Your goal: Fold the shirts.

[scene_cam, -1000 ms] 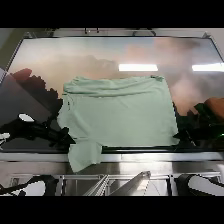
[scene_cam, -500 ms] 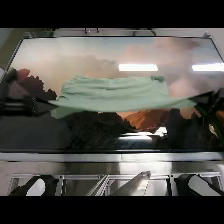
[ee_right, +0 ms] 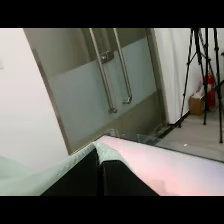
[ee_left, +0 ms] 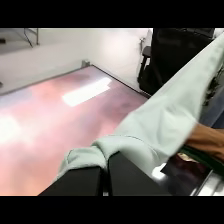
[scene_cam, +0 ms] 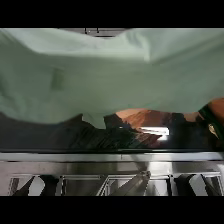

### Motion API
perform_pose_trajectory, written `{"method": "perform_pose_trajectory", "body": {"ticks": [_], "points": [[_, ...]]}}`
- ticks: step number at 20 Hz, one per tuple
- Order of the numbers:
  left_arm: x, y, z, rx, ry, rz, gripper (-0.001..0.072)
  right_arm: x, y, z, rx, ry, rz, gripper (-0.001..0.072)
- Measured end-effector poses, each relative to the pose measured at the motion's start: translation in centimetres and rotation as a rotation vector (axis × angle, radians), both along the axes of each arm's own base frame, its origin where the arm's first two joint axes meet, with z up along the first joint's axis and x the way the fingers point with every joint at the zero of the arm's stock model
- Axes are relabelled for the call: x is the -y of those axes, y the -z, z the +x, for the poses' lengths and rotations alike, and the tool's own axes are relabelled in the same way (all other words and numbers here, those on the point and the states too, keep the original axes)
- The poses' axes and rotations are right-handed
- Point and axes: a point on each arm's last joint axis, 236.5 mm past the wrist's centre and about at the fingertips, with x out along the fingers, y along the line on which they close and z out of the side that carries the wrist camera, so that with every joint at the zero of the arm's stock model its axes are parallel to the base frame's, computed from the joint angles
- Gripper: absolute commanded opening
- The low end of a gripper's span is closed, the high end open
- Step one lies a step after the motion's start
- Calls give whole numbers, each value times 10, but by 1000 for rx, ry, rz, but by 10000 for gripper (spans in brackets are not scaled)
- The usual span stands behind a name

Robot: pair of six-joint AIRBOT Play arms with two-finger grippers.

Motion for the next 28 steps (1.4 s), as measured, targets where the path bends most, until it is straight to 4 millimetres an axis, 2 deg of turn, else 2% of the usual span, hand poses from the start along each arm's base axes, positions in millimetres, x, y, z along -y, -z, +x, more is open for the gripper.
{"method": "perform_pose_trajectory", "body": {"ticks": [2,4,6,8,10,12,14,16,17,20,24,28], "points": [[-2,-2,4,-8,-32,66,23,-11,-10,-7,20,41,-79,16],[-11,7,21,-54,-55,91,22,-7,4,2,-46,97,-124,16],[-31,25,59,-139,-75,68,22,13,30,26,-143,156,-107,16],[-45,55,103,-243,-46,46,23,33,73,55,-271,192,-64,16],[-47,96,150,-344,15,43,23,49,131,91,-409,197,8,16],[-44,155,201,-478,57,56,22,61,199,128,-547,210,67,15],[-32,215,236,-604,103,61,22,66,262,158,-665,212,114,16],[-23,283,269,-729,110,80,23,69,324,185,-779,216,142,16],[-21,310,280,-773,106,89,22,70,347,197,-813,214,162,15],[-13,371,306,-843,97,100,23,75,401,225,-886,210,229,17],[-9,425,318,-905,76,101,23,79,453,245,-940,204,279,17],[-10,472,315,-979,39,94,22,78,500,247,-1017,188,284,17]]}}
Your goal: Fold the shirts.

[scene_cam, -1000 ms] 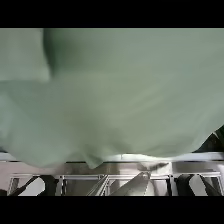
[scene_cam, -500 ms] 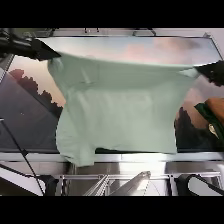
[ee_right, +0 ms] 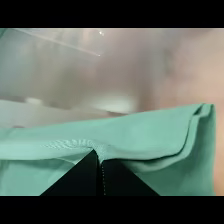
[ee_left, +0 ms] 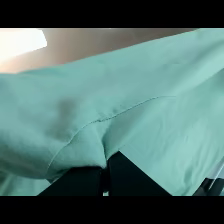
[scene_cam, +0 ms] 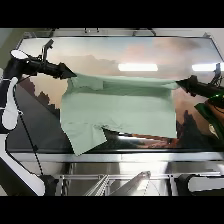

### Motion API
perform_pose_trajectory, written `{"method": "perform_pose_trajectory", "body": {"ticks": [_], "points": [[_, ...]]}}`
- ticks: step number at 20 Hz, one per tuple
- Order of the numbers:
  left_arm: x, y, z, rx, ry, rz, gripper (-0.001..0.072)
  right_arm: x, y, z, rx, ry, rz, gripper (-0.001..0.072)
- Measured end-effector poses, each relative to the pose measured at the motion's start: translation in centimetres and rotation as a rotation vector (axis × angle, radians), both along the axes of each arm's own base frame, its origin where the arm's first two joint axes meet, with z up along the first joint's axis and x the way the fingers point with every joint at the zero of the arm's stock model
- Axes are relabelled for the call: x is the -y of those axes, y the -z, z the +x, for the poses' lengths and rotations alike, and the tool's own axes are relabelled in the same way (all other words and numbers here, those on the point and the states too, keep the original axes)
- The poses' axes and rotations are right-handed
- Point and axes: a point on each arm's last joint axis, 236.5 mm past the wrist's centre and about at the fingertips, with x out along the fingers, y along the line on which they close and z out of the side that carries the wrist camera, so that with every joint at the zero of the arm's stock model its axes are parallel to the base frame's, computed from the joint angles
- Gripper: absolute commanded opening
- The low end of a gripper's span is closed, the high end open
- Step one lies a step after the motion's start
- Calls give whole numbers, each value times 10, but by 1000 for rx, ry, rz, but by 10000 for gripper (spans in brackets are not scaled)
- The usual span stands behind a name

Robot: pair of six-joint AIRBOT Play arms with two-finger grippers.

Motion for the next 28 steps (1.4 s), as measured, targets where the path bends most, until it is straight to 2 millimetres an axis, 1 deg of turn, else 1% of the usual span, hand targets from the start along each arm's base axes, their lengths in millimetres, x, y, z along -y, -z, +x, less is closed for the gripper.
{"method": "perform_pose_trajectory", "body": {"ticks": [2,4,7,8,9,10,12,13,14,15,16,17,19,20,23,24,26,27,28], "points": [[-4,26,-9,-54,-12,25,22,-4,23,-6,-48,-30,8,17],[-10,55,-24,-124,-14,71,21,-8,43,-15,-103,-61,1,17],[-20,87,-41,-200,-25,130,24,-10,62,-26,-170,-92,-10,19],[-22,94,-44,-210,-29,143,38,-11,66,-29,-184,-101,-14,130],[-24,98,-45,-218,-38,153,224,-12,68,-31,-192,-107,-16,377],[-26,100,-45,-223,-46,162,335,-11,69,-33,-203,-112,-10,401],[-34,91,-44,-223,-50,170,339,-11,63,-42,-226,-139,32,402],[-40,82,-46,-234,-48,166,338,-8,58,-49,-240,-155,61,400],[-46,71,-49,-240,-43,160,338,-5,52,-59,-255,-178,86,377],[-53,59,-55,-250,-43,149,338,-3,43,-72,-271,-206,110,376],[-62,50,-63,-268,-50,141,338,0,38,-87,-297,-226,124,376],[-71,44,-72,-286,-65,133,338,2,39,-105,-334,-245,116,377],[-91,36,-98,-325,-117,117,339,9,47,-141,-428,-245,82,379],[-99,36,-113,-347,-145,110,339,9,56,-161,-483,-246,57,382],[-116,43,-164,-439,-235,66,339,4,83,-207,-617,-222,20,392],[-120,46,-178,-465,-262,52,339,-2,90,-217,-647,-212,30,391],[-123,53,-204,-517,-308,22,339,-19,99,-231,-680,-212,51,387],[-123,57,-215,-541,-332,9,340,-27,104,-234,-688,-210,52,357],[-122,60,-226,-567,-346,-7,340,-38,107,-237,-692,-221,60,260]]}}
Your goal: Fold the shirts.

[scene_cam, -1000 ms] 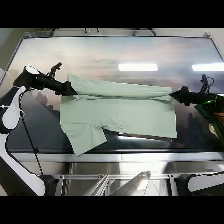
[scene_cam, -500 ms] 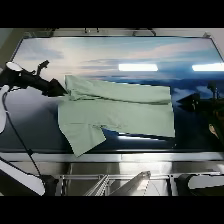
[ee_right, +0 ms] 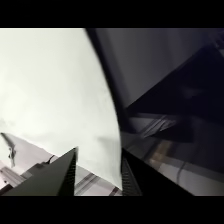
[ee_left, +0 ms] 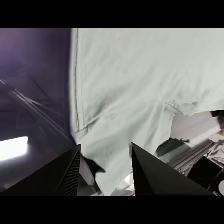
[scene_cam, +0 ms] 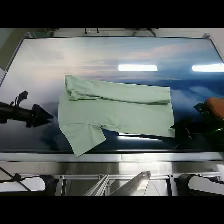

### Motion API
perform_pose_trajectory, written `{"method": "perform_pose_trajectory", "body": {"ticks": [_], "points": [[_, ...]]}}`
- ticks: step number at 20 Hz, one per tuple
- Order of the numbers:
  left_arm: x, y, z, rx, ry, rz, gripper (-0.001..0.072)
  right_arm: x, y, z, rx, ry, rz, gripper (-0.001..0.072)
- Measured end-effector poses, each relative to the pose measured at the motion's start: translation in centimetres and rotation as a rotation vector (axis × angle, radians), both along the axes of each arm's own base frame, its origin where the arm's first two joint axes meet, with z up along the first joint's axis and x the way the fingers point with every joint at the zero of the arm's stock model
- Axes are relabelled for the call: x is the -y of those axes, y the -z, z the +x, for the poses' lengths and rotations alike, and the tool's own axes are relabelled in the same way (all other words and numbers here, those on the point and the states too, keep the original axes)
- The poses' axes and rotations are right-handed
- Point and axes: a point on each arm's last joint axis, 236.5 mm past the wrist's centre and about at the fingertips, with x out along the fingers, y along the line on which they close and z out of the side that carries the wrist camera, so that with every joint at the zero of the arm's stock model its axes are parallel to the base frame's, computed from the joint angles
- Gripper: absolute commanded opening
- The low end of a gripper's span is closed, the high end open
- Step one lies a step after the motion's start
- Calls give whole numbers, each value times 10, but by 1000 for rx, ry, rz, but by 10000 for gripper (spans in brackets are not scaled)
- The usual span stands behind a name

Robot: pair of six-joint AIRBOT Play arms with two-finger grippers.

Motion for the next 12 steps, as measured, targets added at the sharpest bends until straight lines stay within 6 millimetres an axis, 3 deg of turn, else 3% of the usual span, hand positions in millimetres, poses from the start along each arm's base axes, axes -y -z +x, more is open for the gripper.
{"method": "perform_pose_trajectory", "body": {"ticks": [1,2,3,4,8,12], "points": [[2,3,-10,-23,-13,-13,351,-8,3,-3,-3,-19,1,101],[7,6,-21,-48,-25,-28,436,-15,7,-5,-2,-43,-10,19],[11,8,-30,-66,-31,-41,637,-22,8,-6,3,-59,-7,19],[17,10,-40,-87,-38,-54,697,-28,8,-5,10,-70,-3,18],[35,17,-68,-138,-59,-66,697,-39,7,-2,34,-84,5,18],[66,28,-87,-163,-2,-45,697,-42,7,1,44,-83,9,18]]}}
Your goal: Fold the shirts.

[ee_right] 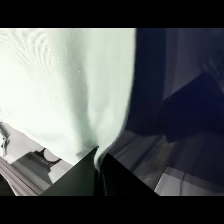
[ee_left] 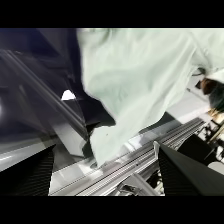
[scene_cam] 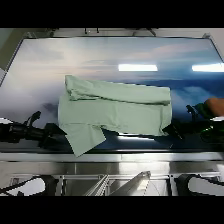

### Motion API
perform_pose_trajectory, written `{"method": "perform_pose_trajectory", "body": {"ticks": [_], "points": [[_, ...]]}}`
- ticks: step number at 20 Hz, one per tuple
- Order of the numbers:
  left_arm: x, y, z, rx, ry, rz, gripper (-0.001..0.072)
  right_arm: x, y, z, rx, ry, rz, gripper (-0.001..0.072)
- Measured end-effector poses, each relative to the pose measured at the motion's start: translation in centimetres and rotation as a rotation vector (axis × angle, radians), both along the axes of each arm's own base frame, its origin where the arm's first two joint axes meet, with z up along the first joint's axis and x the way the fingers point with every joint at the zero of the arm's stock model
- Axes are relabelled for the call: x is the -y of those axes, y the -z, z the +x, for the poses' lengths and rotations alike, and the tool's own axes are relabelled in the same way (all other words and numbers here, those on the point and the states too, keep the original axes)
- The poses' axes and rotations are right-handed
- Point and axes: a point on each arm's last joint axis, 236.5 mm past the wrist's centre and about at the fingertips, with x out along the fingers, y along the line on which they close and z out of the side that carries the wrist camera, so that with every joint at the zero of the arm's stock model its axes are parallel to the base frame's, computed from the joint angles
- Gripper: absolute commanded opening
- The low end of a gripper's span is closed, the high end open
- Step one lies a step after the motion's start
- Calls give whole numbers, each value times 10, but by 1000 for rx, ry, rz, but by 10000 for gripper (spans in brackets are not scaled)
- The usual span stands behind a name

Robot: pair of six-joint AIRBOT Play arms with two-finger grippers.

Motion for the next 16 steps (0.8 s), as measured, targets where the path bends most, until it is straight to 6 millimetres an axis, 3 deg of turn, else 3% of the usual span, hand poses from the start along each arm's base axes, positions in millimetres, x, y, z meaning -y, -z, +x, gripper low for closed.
{"method": "perform_pose_trajectory", "body": {"ticks": [1,2,3,4,9,13,16], "points": [[11,3,-1,-3,16,-1,676,0,0,0,1,1,0,18],[21,4,-2,-2,35,-7,496,-1,0,1,2,1,1,18],[30,9,0,3,49,1,222,-1,0,1,2,3,2,18],[36,17,4,15,72,28,25,-1,0,1,4,2,2,18],[60,17,13,53,192,30,14,7,-3,0,6,23,5,18],[56,-17,16,103,195,1,14,34,-11,-6,3,76,-17,17],[44,-50,17,144,138,-2,15,54,-31,-2,-4,183,10,18]]}}
